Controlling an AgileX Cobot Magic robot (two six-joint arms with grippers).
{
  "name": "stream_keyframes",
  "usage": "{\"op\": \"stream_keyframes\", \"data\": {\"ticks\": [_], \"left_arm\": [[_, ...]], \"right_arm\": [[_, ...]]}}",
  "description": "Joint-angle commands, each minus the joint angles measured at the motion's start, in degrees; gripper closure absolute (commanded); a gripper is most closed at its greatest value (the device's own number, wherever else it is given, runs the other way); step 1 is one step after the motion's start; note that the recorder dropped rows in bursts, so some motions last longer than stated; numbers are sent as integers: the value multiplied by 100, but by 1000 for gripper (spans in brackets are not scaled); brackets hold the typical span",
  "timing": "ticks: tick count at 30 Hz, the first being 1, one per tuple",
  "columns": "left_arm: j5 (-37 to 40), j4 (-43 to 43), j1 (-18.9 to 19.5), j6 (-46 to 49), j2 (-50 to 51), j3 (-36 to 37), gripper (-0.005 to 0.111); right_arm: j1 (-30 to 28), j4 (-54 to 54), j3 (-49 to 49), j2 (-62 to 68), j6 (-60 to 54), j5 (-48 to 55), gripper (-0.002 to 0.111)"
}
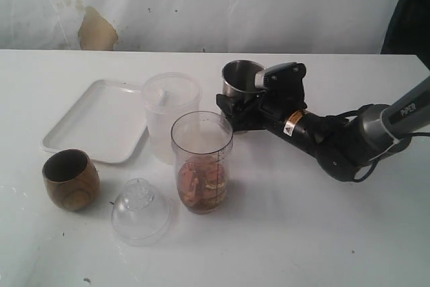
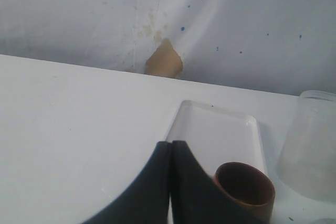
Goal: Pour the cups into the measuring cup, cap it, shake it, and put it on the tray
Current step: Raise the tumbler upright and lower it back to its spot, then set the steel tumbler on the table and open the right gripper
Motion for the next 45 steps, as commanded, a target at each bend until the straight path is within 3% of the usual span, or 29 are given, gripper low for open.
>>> {"op": "stream_keyframes", "data": {"ticks": [1, 10, 14, 17, 20, 22, 29, 32, 39, 45], "left_arm": [[-9, 34, 0, 3, -21, 37, 107], [-9, 34, 0, 3, -21, 37, 107], [-9, 34, 0, 3, -21, 37, 107], [-9, 34, 0, 3, -21, 37, 107], [-9, 34, 0, 3, -21, 37, 107], [-9, 34, 0, 3, -21, 37, 107], [-9, 34, 0, 3, -21, 37, 107], [-9, 34, 0, 3, -21, 37, 107], [-9, 34, 0, 3, -21, 37, 107], [-9, 34, 0, 3, -21, 37, 107]], "right_arm": [[-50, 12, -232, 98, -75, 126, 108], [-50, -33, -344, 103, -75, 550, 108], [-50, -151, -344, 103, -75, 550, 98], [-50, -333, -344, 103, -54, 564, 76], [-50, -376, -305, 103, 13, 651, 37], [-50, -398, -305, 46, 158, 843, 25], [-50, -989, -305, -473, 936, 2006, 22], [-50, -1774, -249, -704, 1687, 2482, 22], [-50, -1744, 533, -1768, 1765, 2894, 22], [-50, -1756, 914, -2735, 1939, 4290, 29]]}}
